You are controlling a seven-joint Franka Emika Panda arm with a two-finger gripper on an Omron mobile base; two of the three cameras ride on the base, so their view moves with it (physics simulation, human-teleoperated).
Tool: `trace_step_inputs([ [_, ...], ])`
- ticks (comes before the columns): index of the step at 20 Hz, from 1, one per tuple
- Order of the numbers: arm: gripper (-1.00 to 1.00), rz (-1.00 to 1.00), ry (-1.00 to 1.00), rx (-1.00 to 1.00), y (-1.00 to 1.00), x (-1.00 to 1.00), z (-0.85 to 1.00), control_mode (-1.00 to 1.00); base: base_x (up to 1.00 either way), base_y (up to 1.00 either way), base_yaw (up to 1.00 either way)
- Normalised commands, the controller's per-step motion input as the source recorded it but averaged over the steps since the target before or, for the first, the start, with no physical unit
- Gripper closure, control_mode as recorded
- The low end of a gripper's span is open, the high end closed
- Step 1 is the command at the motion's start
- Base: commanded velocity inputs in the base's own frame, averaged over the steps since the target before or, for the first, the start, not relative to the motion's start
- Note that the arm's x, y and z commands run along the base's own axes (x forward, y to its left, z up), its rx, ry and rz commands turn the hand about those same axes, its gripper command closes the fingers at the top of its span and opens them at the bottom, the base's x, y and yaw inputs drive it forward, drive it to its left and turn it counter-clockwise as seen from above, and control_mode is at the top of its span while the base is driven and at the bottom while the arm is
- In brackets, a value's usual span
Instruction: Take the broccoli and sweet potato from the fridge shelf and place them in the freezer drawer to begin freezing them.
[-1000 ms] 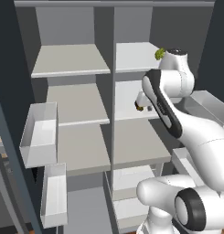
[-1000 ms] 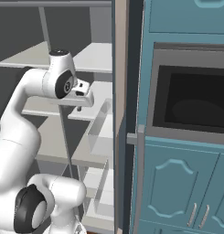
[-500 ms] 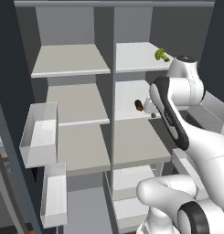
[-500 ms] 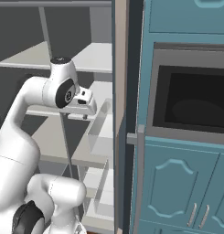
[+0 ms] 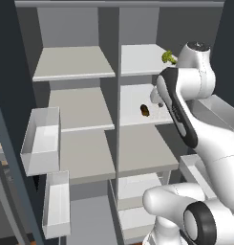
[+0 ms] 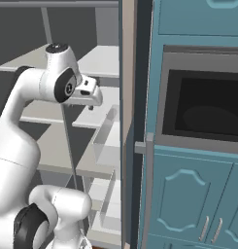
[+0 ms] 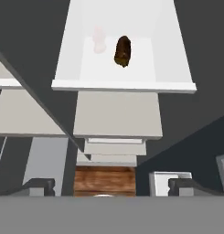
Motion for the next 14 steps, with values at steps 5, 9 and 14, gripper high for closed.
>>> trace_step_inputs([
  [5, -1.0, -0.04, -0.26, -0.02, 0.0, 0.02, 0.42, -1.0, 0.0, 0.0, 0.0],
  [9, -1.0, 0.0, -0.49, -0.08, -0.05, 0.0, 0.04, -1.0, 0.0, 0.0, 0.0],
  [14, -1.0, 0.0, -0.49, -0.12, -0.06, 0.06, 0.19, -1.0, 0.0, 0.0, 0.0],
])
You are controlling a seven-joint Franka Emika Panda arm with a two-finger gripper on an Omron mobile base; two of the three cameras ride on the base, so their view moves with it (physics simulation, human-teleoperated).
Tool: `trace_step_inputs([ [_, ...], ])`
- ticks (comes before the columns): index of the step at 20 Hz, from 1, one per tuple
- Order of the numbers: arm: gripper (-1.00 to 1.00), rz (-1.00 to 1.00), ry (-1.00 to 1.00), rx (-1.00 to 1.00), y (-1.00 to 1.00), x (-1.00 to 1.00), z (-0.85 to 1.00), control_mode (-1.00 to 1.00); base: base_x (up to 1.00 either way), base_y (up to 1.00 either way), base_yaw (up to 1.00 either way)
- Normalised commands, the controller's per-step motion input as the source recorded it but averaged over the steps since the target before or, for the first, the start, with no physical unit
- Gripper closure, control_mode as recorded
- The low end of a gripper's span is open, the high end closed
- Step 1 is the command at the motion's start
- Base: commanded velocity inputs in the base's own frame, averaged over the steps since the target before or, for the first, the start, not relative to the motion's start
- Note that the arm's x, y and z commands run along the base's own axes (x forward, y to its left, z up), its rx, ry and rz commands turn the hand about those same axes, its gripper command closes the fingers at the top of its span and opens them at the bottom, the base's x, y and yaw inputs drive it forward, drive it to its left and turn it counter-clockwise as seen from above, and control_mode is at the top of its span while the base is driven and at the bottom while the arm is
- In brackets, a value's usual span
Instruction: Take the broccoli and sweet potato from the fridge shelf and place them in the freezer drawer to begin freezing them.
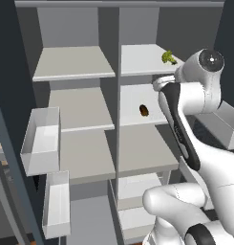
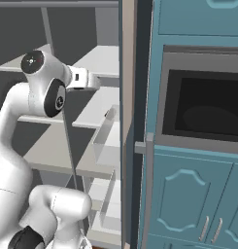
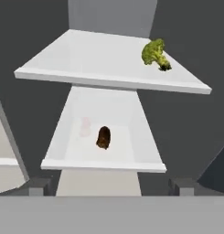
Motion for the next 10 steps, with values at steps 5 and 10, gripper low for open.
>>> trace_step_inputs([
  [5, -1.0, 0.0, -0.01, -0.06, -0.34, 0.44, 0.73, -1.0, 0.0, 0.0, 0.0],
  [10, -1.0, -0.06, 0.0, -0.03, -0.13, 0.5, 0.12, -1.0, 0.0, 0.0, 0.0],
])
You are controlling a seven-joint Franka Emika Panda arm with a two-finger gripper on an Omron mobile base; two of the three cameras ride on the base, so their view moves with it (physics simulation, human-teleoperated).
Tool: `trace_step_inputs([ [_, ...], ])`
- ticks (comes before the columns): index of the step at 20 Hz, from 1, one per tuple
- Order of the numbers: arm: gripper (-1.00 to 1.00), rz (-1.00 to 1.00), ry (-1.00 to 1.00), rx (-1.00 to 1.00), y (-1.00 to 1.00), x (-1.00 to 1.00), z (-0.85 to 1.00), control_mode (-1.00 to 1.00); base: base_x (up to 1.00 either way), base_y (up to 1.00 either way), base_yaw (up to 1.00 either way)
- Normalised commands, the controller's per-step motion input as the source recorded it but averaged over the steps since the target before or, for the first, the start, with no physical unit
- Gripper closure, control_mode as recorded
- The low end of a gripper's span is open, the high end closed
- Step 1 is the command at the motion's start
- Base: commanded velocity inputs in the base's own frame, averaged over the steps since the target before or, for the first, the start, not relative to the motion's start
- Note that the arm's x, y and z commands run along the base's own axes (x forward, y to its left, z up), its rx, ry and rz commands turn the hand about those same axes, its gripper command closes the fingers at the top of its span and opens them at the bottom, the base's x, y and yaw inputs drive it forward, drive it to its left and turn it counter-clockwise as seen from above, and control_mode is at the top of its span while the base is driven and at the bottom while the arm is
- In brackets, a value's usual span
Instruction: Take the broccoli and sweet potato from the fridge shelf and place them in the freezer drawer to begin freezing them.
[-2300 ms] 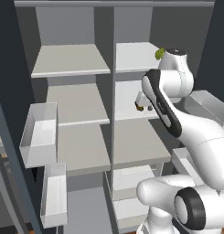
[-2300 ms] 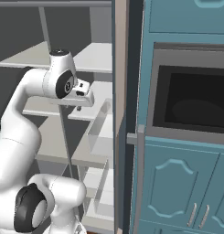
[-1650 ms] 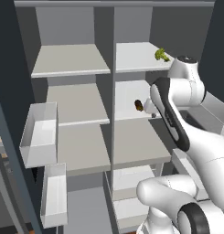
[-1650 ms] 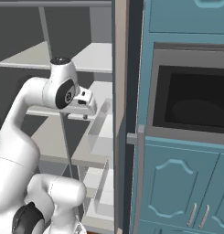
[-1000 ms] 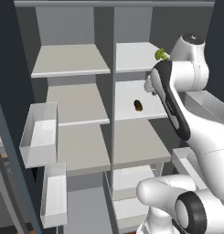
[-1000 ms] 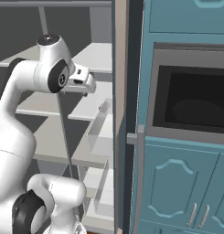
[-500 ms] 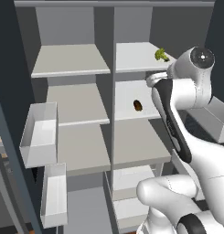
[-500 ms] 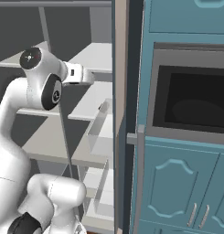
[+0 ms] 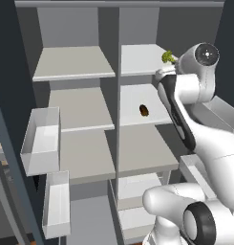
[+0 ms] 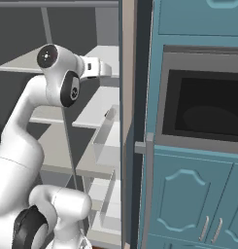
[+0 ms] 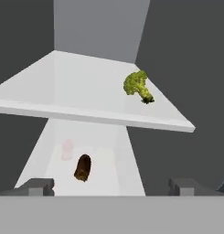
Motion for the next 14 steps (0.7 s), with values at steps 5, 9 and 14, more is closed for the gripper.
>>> trace_step_inputs([
  [5, -1.0, -0.08, 0.05, 0.0, -0.11, 0.65, 0.0, -1.0, 0.0, 0.0, 0.0],
  [9, -1.0, -0.04, 0.1, 0.0, -0.26, 0.67, 0.0, -1.0, 0.0, 0.0, 0.0],
  [14, -1.0, -0.01, 0.03, 0.0, -0.25, 0.54, 0.01, -1.0, 0.0, 0.0, 0.0],
])
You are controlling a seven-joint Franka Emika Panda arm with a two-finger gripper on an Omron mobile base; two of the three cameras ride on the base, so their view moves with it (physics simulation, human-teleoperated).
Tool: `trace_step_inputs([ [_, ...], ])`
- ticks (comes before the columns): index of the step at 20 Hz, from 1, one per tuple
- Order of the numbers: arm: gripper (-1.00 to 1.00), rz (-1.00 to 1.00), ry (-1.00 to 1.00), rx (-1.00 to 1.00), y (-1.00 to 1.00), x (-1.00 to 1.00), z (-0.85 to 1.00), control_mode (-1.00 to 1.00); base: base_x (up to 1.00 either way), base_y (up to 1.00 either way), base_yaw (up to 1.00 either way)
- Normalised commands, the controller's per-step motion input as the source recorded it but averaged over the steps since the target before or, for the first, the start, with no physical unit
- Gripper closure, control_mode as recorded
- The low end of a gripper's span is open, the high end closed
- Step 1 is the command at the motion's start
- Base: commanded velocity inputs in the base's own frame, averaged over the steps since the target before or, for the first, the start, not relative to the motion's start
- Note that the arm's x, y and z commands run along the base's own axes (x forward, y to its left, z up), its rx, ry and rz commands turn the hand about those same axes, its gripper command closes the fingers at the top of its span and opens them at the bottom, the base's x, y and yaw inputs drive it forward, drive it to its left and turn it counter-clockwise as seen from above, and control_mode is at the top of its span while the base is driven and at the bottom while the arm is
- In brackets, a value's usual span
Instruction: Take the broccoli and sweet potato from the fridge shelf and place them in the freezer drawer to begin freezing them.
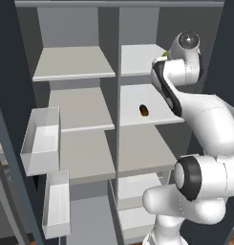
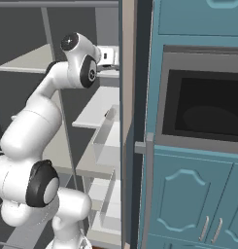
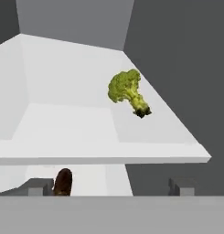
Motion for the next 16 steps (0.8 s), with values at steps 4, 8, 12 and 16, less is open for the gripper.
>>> trace_step_inputs([
  [4, -1.0, 0.0, -0.04, -0.03, -0.21, 0.23, -0.09, -1.0, 0.0, 0.0, 0.0],
  [8, -1.0, 0.0, -0.03, -0.03, -0.36, 0.34, 0.0, -1.0, 0.0, 0.0, 0.0],
  [12, -1.0, 0.0, 0.06, 0.0, -0.27, 0.81, 0.05, -1.0, 0.0, 0.0, 0.0],
  [16, -1.0, 0.0, 0.11, 0.0, -0.18, 0.87, 0.0, -1.0, 0.0, 0.0, 0.0],
])
